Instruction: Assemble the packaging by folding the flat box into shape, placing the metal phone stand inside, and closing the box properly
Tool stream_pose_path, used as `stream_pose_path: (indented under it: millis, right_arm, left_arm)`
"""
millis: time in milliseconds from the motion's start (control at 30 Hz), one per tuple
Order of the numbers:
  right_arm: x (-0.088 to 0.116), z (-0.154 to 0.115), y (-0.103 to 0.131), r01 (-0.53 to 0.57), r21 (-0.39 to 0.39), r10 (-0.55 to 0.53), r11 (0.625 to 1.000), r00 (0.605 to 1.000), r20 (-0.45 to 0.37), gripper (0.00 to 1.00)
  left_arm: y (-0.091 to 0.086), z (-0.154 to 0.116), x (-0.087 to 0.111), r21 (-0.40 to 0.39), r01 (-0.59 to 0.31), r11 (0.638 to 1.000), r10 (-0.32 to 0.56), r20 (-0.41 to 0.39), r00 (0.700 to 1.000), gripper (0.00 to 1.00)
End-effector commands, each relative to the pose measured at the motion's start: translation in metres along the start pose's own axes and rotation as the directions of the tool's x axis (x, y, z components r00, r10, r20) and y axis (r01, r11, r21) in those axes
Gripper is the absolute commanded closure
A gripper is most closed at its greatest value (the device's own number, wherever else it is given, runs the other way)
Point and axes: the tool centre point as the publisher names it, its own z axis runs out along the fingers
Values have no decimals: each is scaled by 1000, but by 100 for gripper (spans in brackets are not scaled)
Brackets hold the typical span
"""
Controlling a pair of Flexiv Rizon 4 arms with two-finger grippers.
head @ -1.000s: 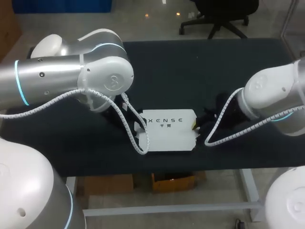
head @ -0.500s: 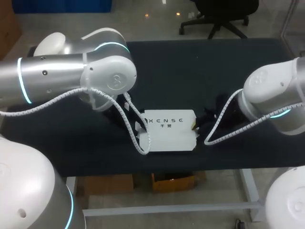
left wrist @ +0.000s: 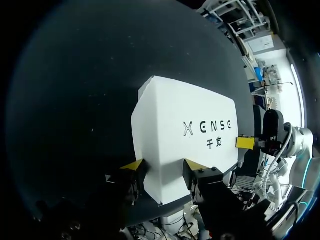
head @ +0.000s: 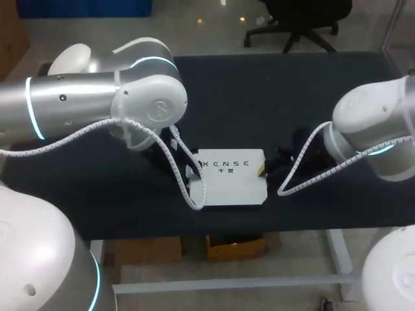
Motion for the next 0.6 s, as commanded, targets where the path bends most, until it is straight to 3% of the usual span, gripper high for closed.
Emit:
stream_pose_path:
  millis: [33, 600]
  right_arm:
    - [1, 5, 1, 5, 5, -4, 1000, 998, -60, 65]
    - [6, 10, 3, 6, 19, -4, 1000, 998, -68, 67]
  left_arm:
    - [0, 5, 4, -4, -1, 1000, 1, -1, 1000, 50]
    - [-4, 4, 7, -43, 8, 999, -10, -47, 999, 51]
